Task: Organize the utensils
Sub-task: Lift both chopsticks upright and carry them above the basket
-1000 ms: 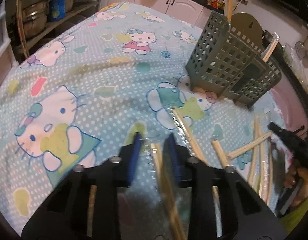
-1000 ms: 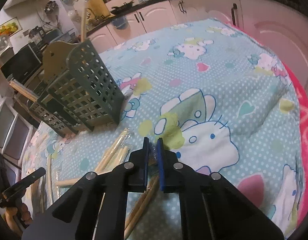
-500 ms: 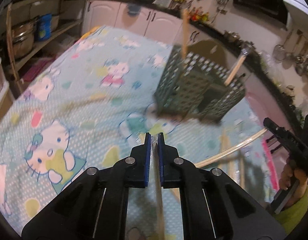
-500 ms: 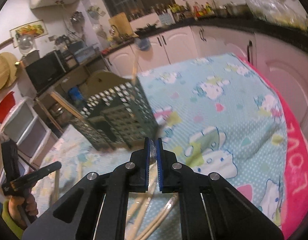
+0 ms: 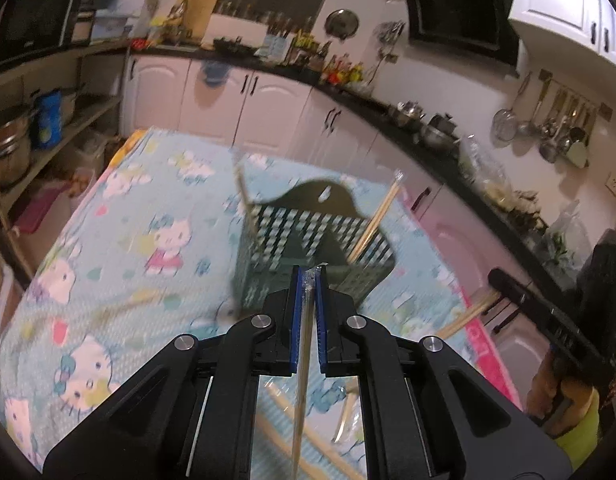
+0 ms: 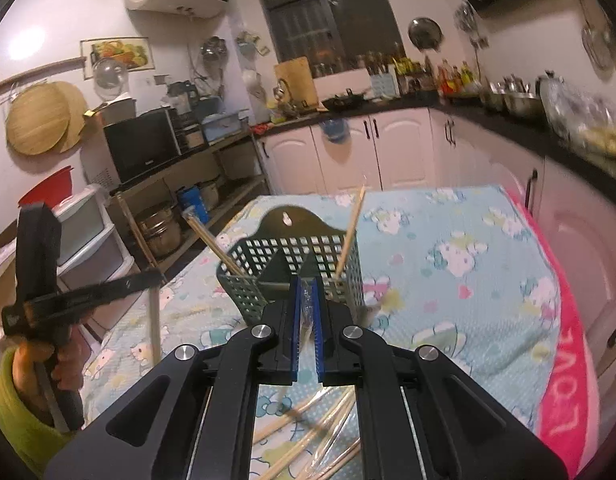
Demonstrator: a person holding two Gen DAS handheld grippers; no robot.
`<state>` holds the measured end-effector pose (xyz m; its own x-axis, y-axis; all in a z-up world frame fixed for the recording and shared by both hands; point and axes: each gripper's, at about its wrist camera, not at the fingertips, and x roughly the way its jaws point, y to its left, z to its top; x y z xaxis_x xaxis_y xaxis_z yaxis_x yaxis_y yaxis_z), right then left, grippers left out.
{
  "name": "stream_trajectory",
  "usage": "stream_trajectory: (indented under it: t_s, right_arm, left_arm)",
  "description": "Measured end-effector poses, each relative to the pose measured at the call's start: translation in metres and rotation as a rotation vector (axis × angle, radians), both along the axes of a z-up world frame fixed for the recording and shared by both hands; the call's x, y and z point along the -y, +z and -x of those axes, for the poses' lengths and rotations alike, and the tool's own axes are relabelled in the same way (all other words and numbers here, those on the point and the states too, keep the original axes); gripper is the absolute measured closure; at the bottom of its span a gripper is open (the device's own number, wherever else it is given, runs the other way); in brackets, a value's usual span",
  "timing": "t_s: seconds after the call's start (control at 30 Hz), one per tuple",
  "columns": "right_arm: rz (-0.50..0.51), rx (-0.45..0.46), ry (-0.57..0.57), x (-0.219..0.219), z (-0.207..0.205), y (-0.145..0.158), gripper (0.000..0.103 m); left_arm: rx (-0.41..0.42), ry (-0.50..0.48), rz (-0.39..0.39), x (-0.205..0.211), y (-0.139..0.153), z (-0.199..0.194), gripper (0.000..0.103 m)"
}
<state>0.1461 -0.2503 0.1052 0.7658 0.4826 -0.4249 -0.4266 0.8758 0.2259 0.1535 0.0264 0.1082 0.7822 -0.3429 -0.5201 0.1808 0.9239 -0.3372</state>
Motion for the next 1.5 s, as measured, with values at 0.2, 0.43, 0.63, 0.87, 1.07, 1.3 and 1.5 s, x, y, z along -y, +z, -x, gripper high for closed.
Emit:
stream_trajectory:
  t_s: [0.2, 0.43, 0.63, 0.87, 1.07, 1.3, 1.5]
  right_arm:
    - [0.027, 0.045, 0.009, -0.001, 0.005, 0.019, 0.097]
    - [0.038, 0.083, 0.005, 0.001, 0.007, 0.037, 0.098]
    - [0.045, 0.118, 0.001, 0.001, 0.004, 0.053, 0.098]
    - [0.045, 0.166, -0.007, -0.001, -0.006, 0.077, 0.098]
    - [0.018, 0.206, -0.02, -0.006, -0.02, 0.098, 0.098]
    - [-0.008, 0.239, -0.041, -0.012, -0.043, 0.114, 0.098]
    - [-0.003, 0.249, -0.062, -0.017, -0.062, 0.115, 0.098]
  left_arm:
    - [0.074, -0.022, 0.009, 0.013, 0.03, -0.01, 0.101]
    - [0.144, -0.028, 0.012, 0.026, 0.057, -0.027, 0.101]
    - [0.203, -0.003, 0.024, 0.033, 0.077, -0.038, 0.101]
    - [0.286, 0.037, 0.019, 0.041, 0.1, -0.05, 0.101]
    - [0.323, 0.068, 0.035, 0.044, 0.106, -0.065, 0.101]
    - [0.362, 0.097, 0.01, 0.049, 0.106, -0.081, 0.101]
    - [0.377, 0.108, 0.01, 0.051, 0.103, -0.094, 0.101]
